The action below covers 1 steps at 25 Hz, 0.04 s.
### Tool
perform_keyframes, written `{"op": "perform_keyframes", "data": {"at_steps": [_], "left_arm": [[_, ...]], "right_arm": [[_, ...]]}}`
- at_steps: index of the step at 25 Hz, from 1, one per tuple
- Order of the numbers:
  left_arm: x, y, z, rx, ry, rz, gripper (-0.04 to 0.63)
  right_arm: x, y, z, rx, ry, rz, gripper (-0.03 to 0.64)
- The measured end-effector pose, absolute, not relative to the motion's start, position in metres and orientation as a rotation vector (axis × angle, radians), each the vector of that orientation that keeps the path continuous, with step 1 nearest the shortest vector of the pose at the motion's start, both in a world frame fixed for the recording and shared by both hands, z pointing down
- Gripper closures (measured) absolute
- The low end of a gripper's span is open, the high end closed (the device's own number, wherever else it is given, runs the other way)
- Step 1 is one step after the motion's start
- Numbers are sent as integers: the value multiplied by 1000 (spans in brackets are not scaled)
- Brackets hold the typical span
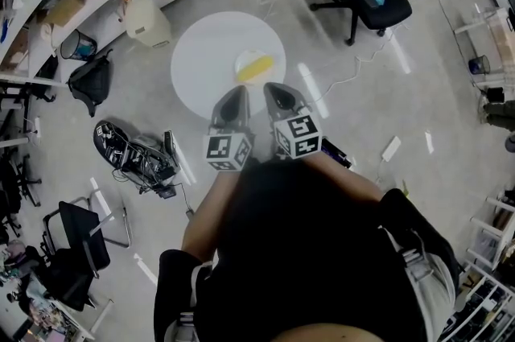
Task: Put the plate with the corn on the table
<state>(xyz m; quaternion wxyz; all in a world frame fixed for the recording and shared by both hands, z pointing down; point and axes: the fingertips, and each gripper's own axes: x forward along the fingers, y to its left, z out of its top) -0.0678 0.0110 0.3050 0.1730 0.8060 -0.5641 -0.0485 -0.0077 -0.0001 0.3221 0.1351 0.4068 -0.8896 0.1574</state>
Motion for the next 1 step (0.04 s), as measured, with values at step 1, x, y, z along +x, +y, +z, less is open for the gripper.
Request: {"op": "perform_keyframes", "data": {"at_steps": [1], "left_arm": [[-68,11,305,2285,-1602,-137,592]], "right_arm": [[-8,0,322,1176,-2583,452,611]]}}
